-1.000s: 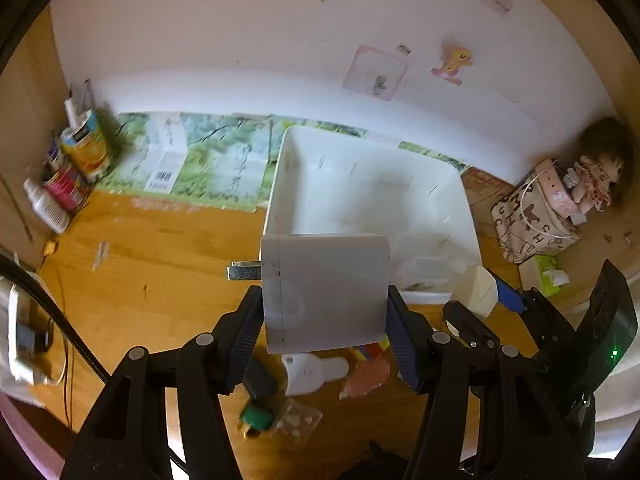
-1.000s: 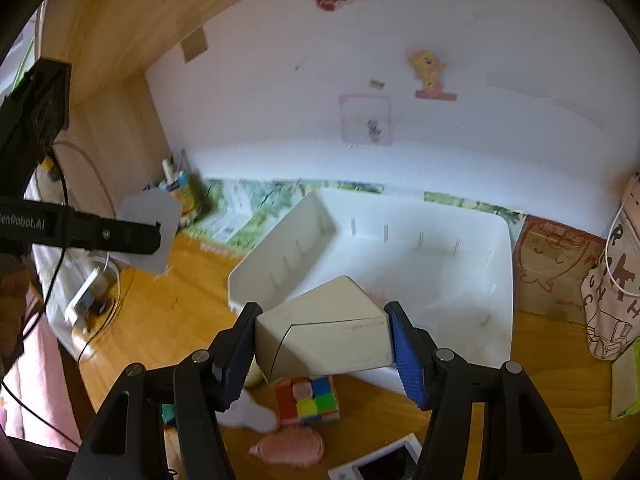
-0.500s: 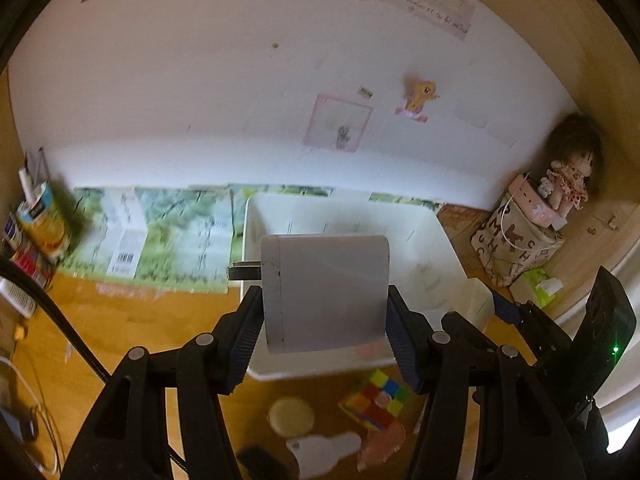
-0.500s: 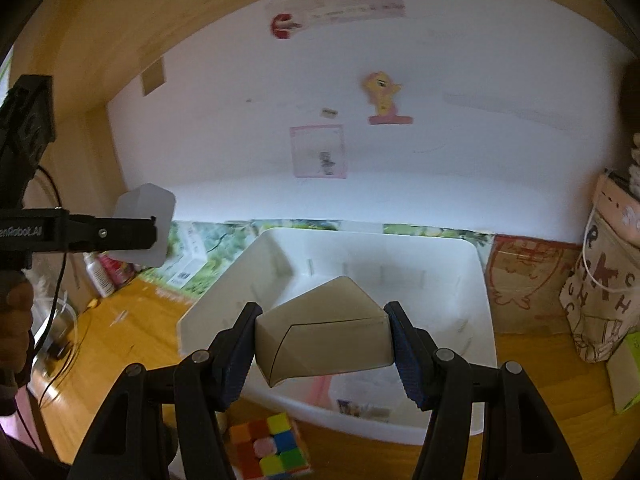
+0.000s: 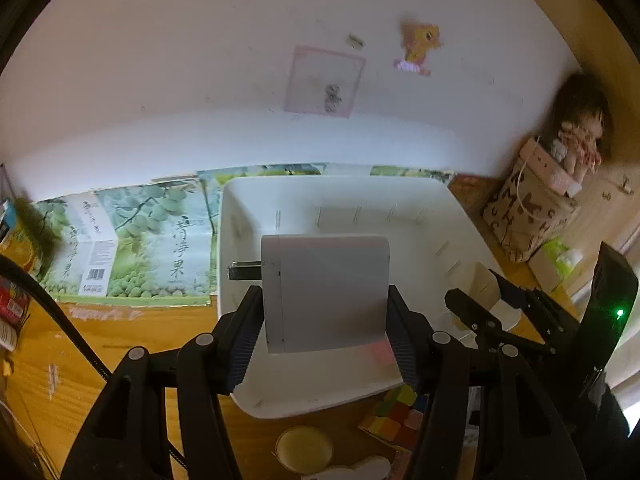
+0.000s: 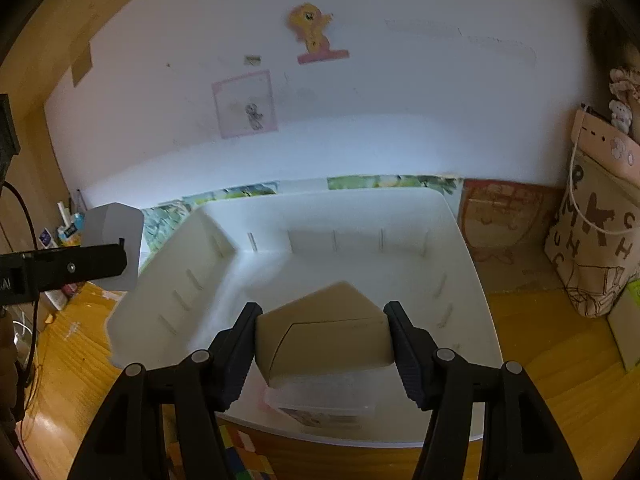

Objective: Organize rigid objects
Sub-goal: 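Open left tool to drop charger in basket while right tool releases cream block, then withdraw both open tools from the basket back over the desk items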

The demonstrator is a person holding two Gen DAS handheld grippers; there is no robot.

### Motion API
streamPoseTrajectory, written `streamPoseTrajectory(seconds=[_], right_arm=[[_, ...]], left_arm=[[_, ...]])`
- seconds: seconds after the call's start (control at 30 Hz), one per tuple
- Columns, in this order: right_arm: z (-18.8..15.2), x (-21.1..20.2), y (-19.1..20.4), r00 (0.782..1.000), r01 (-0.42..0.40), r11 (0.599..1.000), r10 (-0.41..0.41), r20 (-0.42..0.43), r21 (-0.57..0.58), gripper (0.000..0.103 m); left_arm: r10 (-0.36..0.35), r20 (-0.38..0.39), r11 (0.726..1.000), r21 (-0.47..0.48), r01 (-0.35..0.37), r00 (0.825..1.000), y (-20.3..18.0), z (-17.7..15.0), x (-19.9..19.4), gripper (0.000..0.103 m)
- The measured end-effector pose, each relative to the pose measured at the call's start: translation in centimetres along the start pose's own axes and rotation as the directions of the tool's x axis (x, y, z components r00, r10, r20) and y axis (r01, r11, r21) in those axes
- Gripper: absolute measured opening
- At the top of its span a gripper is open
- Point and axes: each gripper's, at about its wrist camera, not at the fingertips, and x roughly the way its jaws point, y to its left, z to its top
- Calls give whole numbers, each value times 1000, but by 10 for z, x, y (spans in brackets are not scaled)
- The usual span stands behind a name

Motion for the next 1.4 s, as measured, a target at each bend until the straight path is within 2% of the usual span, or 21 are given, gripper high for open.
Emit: streamPoseTrajectory(seconds=[0.17, 0.2, 0.3, 0.37, 0.47, 0.53, 0.9, 1.13, 1.4], right_arm=[[0, 0, 1, 1000, 16, 1000, -16, -5, 0, 64], [-1, 0, 1, 1000, 20, 1000, -20, -4, 2, 67], [0, -1, 0, 999, 33, 999, -33, -1, 13, 78], [1, -3, 0, 999, 39, 999, -39, -1, 20, 80], [3, -8, 2, 999, 50, 999, -50, 3, 21, 81], [6, -12, 4, 999, 54, 998, -54, 7, 21, 81], [18, -57, 14, 995, 57, 998, -58, 78, 20, 82], [21, -99, 18, 986, 50, 998, -54, 159, 32, 85], [11, -140, 16, 981, 12, 999, -19, 191, 39, 86]], left_arm=[[-13, -34, 1000, 16, 14, 999, -3, -2, 15, 63], [-11, -37, 1000, 19, 12, 999, -4, -2, 17, 62], [-5, 26, 998, 64, 4, 1000, -11, -1, 8, 63], [-10, 30, 997, 82, 7, 1000, -14, -1, 6, 63], [-16, 32, 997, 81, 13, 999, -14, 1, 1, 65], [-21, 45, 997, 82, 17, 999, -14, 2, -4, 72], [-20, 137, 996, 85, 8, 990, -21, 2, -48, 77], [-5, 229, 996, 93, -17, 973, -33, -5, -90, 82], [45, 324, 997, 51, -65, 945, -41, -16, -131, 84]])
